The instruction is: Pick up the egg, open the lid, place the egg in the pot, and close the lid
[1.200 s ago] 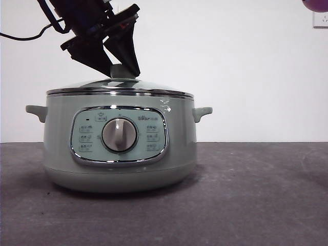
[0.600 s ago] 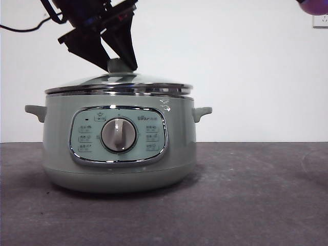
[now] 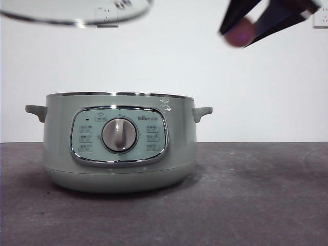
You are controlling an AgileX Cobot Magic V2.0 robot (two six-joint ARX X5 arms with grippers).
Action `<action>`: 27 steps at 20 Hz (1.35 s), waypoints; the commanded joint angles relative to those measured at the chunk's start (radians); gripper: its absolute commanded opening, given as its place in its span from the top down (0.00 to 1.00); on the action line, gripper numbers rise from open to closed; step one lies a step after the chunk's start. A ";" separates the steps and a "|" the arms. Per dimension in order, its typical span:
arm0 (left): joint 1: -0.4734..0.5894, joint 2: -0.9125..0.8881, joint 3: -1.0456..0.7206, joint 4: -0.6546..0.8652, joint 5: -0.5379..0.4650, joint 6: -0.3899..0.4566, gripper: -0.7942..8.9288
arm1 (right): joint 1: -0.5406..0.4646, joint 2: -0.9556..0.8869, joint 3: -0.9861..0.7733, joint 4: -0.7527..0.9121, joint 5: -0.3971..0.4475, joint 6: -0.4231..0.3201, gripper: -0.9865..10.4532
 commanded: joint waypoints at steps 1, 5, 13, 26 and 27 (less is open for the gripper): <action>0.002 -0.092 0.023 -0.024 -0.036 -0.010 0.93 | 0.034 0.134 0.097 0.019 -0.002 -0.019 0.92; 0.002 -0.206 0.023 -0.123 -0.043 -0.033 0.93 | 0.089 0.375 0.285 0.019 -0.002 -0.051 0.92; 0.002 -0.262 0.023 -0.180 -0.069 -0.059 0.93 | 0.188 0.756 0.521 0.043 0.011 -0.166 0.93; 0.002 -0.261 0.023 -0.180 -0.068 -0.062 0.93 | 0.200 0.874 0.521 0.006 0.054 -0.192 0.92; 0.002 -0.261 0.023 -0.180 -0.068 -0.062 0.93 | 0.200 0.874 0.521 -0.009 0.053 -0.192 0.85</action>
